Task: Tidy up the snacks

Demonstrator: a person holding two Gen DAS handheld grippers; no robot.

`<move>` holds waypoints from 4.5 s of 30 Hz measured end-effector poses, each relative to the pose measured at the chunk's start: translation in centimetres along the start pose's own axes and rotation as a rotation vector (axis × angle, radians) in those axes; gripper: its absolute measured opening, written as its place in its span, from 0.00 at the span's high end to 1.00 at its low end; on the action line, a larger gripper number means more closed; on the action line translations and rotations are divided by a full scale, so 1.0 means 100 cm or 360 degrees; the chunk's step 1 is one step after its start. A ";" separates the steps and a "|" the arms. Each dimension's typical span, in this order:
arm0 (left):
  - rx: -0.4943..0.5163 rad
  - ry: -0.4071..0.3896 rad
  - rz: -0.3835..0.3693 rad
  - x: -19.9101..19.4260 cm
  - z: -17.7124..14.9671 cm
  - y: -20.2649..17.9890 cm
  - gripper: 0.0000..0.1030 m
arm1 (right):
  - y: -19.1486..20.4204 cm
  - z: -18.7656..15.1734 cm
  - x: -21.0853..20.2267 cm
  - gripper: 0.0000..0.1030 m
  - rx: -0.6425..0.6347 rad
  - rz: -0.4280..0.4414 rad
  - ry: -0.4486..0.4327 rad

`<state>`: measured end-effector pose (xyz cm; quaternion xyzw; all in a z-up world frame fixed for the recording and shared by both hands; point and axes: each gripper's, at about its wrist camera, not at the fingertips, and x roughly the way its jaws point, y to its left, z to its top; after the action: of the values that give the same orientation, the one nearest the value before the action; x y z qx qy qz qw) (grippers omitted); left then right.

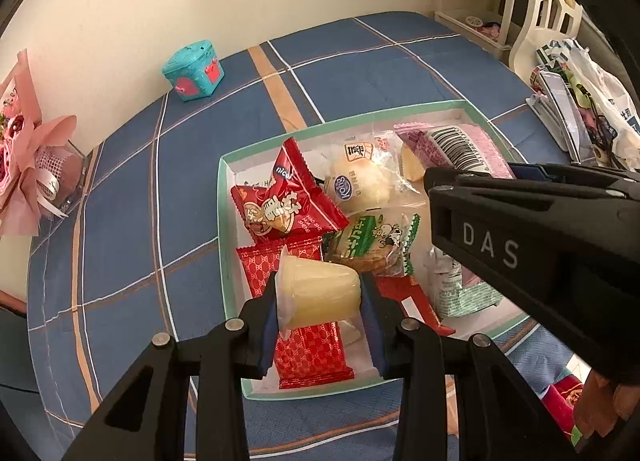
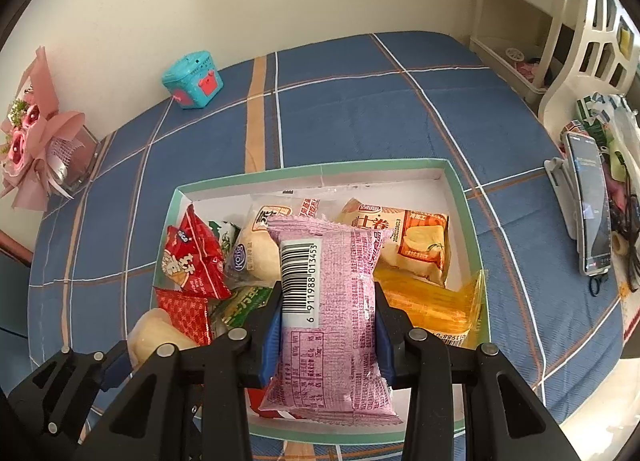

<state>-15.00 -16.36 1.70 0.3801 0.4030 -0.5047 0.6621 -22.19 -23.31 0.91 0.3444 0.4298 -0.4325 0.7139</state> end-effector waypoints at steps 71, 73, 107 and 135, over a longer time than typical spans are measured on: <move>-0.0918 0.0050 0.0164 0.016 -0.034 0.168 0.10 | 0.033 -0.001 0.008 0.14 -0.0181 -0.0089 0.0010; -0.0922 0.0046 0.0164 0.016 -0.035 0.168 0.07 | 0.034 -0.001 0.008 0.09 -0.0189 -0.0092 0.0009; -0.0817 -0.0025 0.0279 0.013 -0.026 0.154 0.03 | 0.043 -0.011 0.007 0.00 -0.0237 -0.0096 -0.0040; -0.0698 -0.0082 0.0461 -0.037 -0.071 0.129 0.03 | 0.036 -0.076 -0.029 0.00 -0.0159 -0.0029 -0.0080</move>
<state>-4.10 -5.96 3.60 0.2682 0.4272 -0.3148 0.8040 -22.06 -14.47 1.01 0.2935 0.4358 -0.4256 0.7368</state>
